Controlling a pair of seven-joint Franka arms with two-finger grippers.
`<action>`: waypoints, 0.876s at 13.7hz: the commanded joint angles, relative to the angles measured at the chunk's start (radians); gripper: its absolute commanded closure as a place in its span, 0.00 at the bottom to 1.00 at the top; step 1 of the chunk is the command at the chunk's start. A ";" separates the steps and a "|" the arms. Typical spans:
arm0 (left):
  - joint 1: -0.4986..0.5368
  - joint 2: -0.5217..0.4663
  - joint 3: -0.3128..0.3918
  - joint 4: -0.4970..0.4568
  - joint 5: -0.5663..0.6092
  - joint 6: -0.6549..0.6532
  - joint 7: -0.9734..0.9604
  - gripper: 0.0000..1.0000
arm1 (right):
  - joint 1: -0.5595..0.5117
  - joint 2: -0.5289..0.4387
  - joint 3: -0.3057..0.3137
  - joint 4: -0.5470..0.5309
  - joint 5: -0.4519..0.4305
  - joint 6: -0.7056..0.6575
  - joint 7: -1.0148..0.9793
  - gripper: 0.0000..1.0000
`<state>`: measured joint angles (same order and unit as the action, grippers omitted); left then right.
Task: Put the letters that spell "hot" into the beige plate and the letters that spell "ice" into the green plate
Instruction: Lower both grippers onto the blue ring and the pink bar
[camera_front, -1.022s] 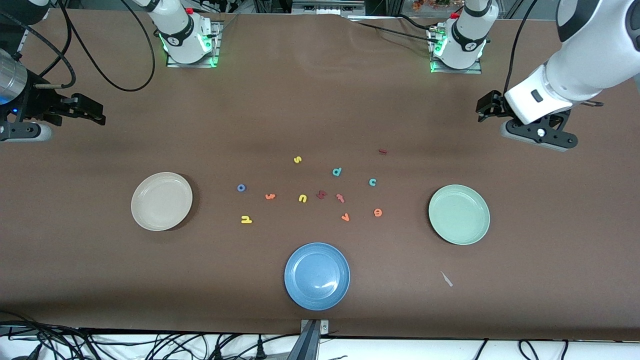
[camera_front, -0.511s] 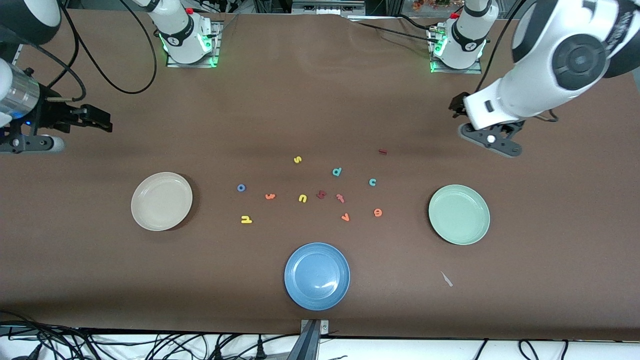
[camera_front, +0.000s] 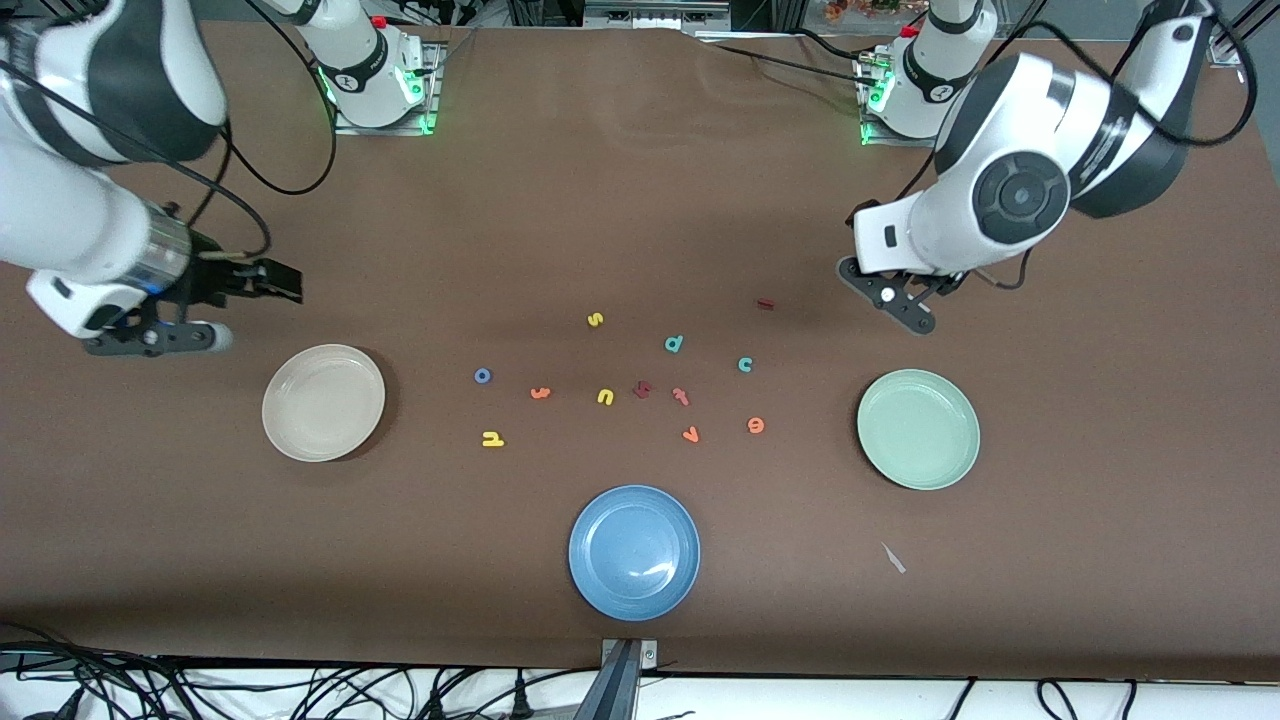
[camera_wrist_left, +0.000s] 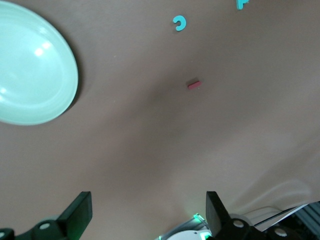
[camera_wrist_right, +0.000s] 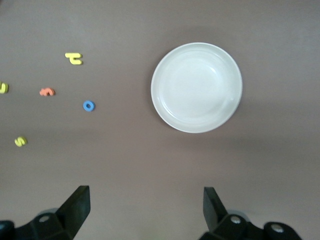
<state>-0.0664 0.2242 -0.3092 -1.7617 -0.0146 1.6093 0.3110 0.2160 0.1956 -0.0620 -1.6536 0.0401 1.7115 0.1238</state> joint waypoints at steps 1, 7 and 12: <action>0.002 0.027 -0.014 -0.036 -0.021 0.075 0.098 0.00 | 0.061 -0.002 -0.001 -0.090 0.012 0.117 0.107 0.00; -0.084 0.032 -0.040 -0.203 -0.013 0.328 0.305 0.01 | 0.154 0.116 0.001 -0.155 0.012 0.336 0.247 0.00; -0.102 0.121 -0.042 -0.231 -0.013 0.469 0.620 0.01 | 0.220 0.229 0.001 -0.173 0.012 0.492 0.341 0.00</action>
<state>-0.1796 0.3086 -0.3548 -1.9926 -0.0146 2.0363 0.7901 0.4126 0.4016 -0.0564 -1.8241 0.0407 2.1553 0.4302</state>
